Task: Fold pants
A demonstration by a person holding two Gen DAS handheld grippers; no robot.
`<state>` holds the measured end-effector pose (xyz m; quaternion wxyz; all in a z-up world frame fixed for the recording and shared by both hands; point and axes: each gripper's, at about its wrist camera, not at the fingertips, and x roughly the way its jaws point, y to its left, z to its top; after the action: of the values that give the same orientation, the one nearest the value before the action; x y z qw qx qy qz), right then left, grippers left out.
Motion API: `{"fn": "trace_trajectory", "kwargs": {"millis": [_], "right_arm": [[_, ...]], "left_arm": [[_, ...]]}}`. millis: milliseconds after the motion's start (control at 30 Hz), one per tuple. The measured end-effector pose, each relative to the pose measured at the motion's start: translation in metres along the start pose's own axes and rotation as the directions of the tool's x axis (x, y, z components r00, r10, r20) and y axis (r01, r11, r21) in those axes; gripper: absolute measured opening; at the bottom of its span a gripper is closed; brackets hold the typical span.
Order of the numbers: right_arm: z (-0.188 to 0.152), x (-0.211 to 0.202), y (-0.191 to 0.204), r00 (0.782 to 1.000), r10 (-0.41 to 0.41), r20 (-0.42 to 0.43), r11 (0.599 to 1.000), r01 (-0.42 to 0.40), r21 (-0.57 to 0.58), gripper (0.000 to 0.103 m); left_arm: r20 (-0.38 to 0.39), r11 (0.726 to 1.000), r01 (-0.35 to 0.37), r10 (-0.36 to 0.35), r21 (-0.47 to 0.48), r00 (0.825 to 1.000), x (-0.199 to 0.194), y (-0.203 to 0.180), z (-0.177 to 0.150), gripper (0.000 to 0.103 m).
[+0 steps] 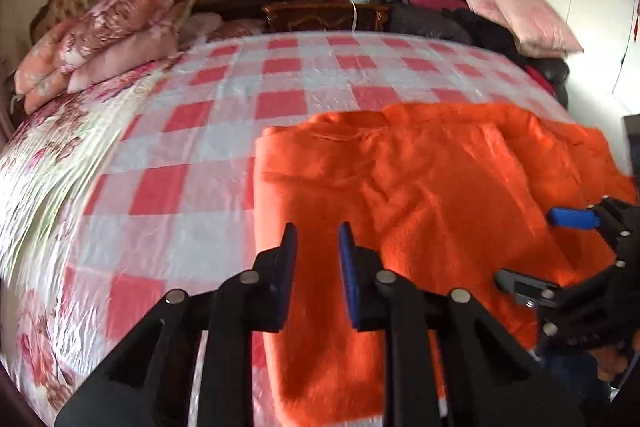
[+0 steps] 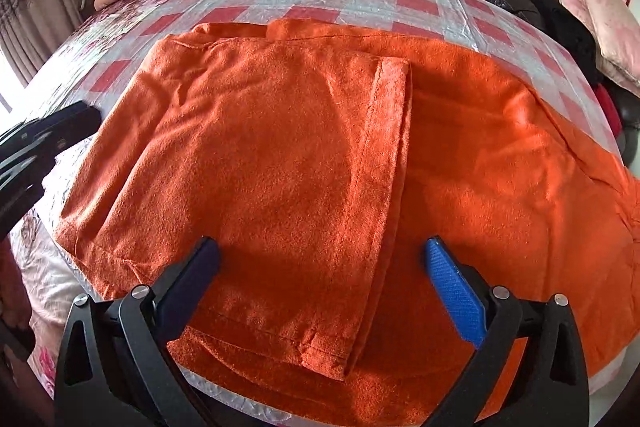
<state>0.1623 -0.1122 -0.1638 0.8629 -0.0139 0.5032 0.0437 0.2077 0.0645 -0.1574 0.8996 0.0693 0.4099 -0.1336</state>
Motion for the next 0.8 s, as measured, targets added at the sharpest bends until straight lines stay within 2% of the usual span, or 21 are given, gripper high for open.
{"fn": "trace_trajectory", "kwargs": {"millis": [67,133,200,267,367,467,533,667,700,800], "right_arm": [[0.001,0.000,0.000,1.000,0.001,-0.006,1.000,-0.001,-0.004,0.099],[0.001,0.000,-0.001,1.000,0.008,-0.016,1.000,-0.008,-0.008,0.099],[0.001,0.000,-0.001,1.000,0.017,-0.021,1.000,-0.018,-0.021,0.099],[0.001,-0.001,-0.001,1.000,0.022,-0.022,0.999,-0.022,-0.027,0.099],[0.001,-0.001,-0.001,0.999,0.025,-0.025,0.999,-0.026,-0.035,0.099],[0.001,-0.001,-0.001,0.999,0.031,-0.029,0.999,-0.032,-0.043,0.099],[0.002,-0.001,-0.002,0.999,0.033,-0.035,0.998,-0.034,-0.045,0.099],[0.003,-0.001,-0.003,0.998,0.034,-0.058,0.999,-0.037,-0.040,0.099],[0.005,-0.001,-0.004,0.997,0.037,-0.069,0.999,-0.039,-0.030,0.098],[0.018,-0.010,-0.008,0.996,0.079,-0.042,0.997,-0.078,0.021,0.098]], "left_arm": [[-0.071,1.000,-0.002,0.001,-0.006,0.997,0.022,0.004,0.002,0.020],[-0.063,1.000,-0.015,0.013,-0.023,0.998,0.026,0.012,0.006,0.021],[-0.065,0.996,-0.071,0.067,-0.047,0.996,0.028,0.023,0.010,0.021],[-0.053,0.997,-0.046,0.043,-0.064,0.998,0.027,0.030,0.018,0.021],[-0.016,1.000,-0.010,0.010,-0.003,1.000,0.024,0.020,0.038,0.021],[-0.068,0.999,0.030,-0.027,0.044,0.997,0.047,0.009,0.056,0.021],[-0.087,0.998,-0.008,0.014,0.069,0.996,0.065,0.008,0.063,0.021],[-0.099,0.999,0.026,-0.028,-0.029,0.995,0.077,0.024,0.071,0.022],[-0.092,0.999,0.022,-0.025,-0.035,0.995,0.073,0.024,0.070,0.023],[-0.049,0.998,-0.001,-0.002,-0.070,0.999,0.051,0.028,0.060,0.039]]}}
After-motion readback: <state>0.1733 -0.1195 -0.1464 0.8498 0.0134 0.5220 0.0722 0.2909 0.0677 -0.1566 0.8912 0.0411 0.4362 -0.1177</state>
